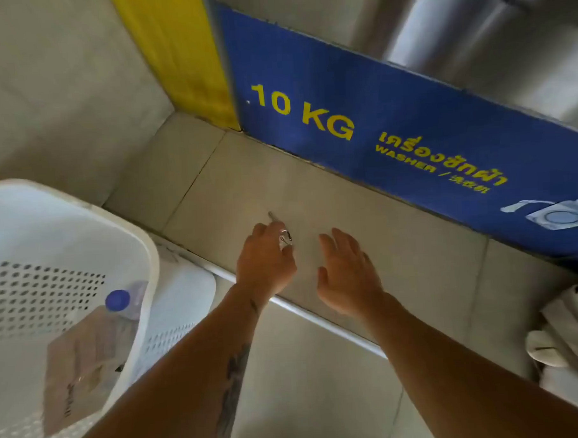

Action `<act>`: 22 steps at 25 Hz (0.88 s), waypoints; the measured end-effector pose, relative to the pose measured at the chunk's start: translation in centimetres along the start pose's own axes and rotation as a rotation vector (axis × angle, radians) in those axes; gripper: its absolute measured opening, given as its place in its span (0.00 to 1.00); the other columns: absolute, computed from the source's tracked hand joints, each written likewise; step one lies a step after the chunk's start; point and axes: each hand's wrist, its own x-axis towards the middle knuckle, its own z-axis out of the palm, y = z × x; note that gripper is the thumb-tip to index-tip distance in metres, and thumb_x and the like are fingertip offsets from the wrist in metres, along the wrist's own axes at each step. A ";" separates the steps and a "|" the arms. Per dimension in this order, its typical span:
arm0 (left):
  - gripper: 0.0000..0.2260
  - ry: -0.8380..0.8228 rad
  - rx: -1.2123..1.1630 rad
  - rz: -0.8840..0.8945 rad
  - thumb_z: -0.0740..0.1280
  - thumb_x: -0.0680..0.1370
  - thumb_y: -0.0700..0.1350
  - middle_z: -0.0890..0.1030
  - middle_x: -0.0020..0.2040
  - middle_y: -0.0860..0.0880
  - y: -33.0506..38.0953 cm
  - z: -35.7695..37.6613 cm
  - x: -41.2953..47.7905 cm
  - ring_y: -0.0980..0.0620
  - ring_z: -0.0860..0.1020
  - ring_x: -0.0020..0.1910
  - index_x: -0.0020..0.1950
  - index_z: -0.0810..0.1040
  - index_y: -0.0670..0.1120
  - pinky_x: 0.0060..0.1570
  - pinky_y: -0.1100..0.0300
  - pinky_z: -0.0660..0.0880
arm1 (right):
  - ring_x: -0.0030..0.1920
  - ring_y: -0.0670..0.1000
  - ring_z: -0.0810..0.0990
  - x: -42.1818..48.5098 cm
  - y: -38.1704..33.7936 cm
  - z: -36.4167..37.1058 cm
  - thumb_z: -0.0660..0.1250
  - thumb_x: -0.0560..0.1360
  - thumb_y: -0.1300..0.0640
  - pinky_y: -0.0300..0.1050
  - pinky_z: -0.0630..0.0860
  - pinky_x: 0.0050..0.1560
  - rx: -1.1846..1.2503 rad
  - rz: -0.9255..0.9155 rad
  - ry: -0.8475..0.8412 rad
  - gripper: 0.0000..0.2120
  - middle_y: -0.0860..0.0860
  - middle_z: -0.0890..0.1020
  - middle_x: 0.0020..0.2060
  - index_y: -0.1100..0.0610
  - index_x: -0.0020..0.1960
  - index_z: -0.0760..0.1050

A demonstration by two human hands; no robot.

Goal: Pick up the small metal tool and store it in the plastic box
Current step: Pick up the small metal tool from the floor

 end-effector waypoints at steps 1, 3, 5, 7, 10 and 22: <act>0.17 0.023 -0.007 0.019 0.67 0.74 0.45 0.75 0.61 0.45 -0.3 0.5 0.6 0.43 0.76 0.58 0.64 0.74 0.50 0.56 0.47 0.77 | 0.77 0.58 0.54 0.7 0.3 0.6 0.60 0.77 0.53 0.55 0.59 0.74 -0.025 -0.004 0.035 0.31 0.57 0.55 0.78 0.56 0.77 0.53; 0.22 0.064 0.088 0.054 0.69 0.74 0.47 0.70 0.67 0.46 -0.9 1.8 1.7 0.43 0.72 0.63 0.68 0.71 0.51 0.60 0.47 0.75 | 0.77 0.58 0.54 1.8 0.9 1.9 0.61 0.77 0.52 0.54 0.59 0.74 0.007 0.043 0.100 0.33 0.57 0.53 0.78 0.55 0.78 0.52; 0.23 0.072 0.275 0.115 0.69 0.73 0.50 0.68 0.68 0.46 -1.5 3.0 2.0 0.43 0.69 0.65 0.67 0.71 0.52 0.60 0.49 0.73 | 0.77 0.57 0.54 2.0 1.0 2.9 0.63 0.75 0.50 0.53 0.60 0.74 0.021 0.089 0.124 0.36 0.57 0.53 0.79 0.55 0.78 0.52; 0.19 0.123 0.365 0.165 0.68 0.72 0.47 0.69 0.65 0.45 -2.2 3.8 2.1 0.42 0.70 0.60 0.63 0.73 0.50 0.56 0.50 0.75 | 0.78 0.57 0.52 2.1 0.8 3.8 0.64 0.74 0.46 0.52 0.57 0.76 -0.005 0.097 0.147 0.39 0.57 0.51 0.79 0.55 0.79 0.51; 0.18 0.117 0.413 0.205 0.67 0.71 0.39 0.71 0.60 0.42 -2.7 3.8 2.2 0.42 0.73 0.53 0.61 0.73 0.45 0.49 0.50 0.78 | 0.79 0.56 0.48 2.3 1.1 3.6 0.63 0.75 0.43 0.51 0.53 0.77 -0.021 0.082 0.109 0.41 0.56 0.48 0.80 0.55 0.79 0.46; 0.13 -0.043 0.341 0.137 0.60 0.78 0.36 0.74 0.57 0.44 1.8 -5.3 -4.6 0.49 0.71 0.53 0.62 0.74 0.43 0.51 0.59 0.73 | 0.79 0.50 0.45 -3.3 -2.7 -6.0 0.61 0.79 0.48 0.52 0.57 0.74 0.076 0.062 -0.164 0.36 0.48 0.46 0.80 0.53 0.80 0.47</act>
